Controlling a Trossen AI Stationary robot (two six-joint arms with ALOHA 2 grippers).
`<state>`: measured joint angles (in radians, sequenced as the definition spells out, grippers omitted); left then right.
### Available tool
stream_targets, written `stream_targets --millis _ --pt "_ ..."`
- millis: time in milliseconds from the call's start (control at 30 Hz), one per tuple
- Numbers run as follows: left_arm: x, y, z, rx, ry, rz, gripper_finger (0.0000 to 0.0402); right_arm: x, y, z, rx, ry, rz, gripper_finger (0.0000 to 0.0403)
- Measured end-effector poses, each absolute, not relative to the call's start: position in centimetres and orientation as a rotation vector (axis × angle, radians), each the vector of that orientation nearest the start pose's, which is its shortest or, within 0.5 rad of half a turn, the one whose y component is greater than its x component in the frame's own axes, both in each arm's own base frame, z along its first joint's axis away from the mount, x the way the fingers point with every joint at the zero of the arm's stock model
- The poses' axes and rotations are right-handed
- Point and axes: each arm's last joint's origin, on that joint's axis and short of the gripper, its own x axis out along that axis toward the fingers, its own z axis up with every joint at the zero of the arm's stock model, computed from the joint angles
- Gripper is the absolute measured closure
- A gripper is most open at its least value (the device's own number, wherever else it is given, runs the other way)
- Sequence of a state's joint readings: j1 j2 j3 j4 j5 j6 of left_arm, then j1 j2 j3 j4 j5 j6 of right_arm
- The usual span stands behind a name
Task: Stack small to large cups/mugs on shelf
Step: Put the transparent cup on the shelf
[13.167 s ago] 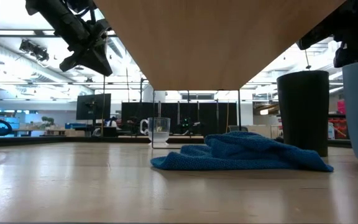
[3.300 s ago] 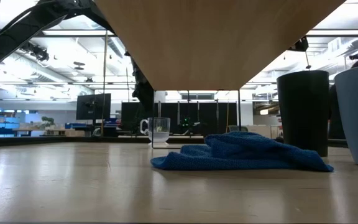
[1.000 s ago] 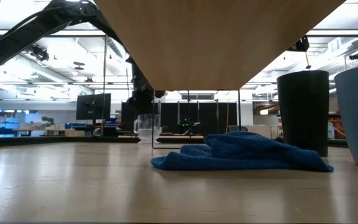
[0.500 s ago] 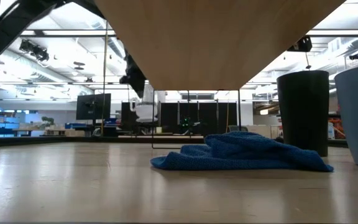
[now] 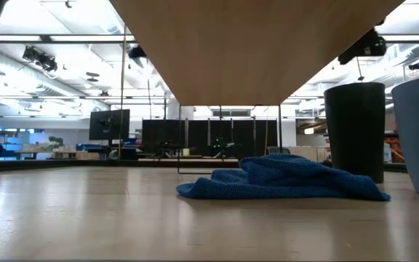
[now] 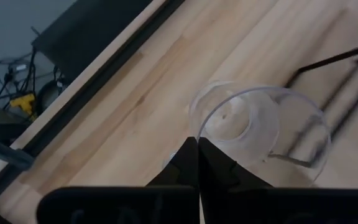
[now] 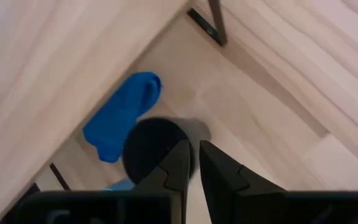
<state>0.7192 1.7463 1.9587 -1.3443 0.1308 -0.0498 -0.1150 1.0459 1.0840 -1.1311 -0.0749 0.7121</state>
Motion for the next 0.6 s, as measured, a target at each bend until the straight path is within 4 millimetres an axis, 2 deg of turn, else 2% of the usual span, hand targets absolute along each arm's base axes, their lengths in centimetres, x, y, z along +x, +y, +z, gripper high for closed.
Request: stream_targets --millis 133,300,600 --pt "24.9 18.8 40.9 -0.509 0.959 0.533 0.0401 16.3 -1.7 31.8 0.749 1.042 -0.458 0.0359" --pt "25.2 15.1 42.6 -0.506 0.902 0.48 0.0401 15.4 -1.6 32.0 0.752 1.051 -0.473 0.0359" --pt "28.1 9.4 43.7 -0.541 0.806 0.35 0.0401 15.0 -1.6 31.9 0.749 1.081 -0.484 0.0359"
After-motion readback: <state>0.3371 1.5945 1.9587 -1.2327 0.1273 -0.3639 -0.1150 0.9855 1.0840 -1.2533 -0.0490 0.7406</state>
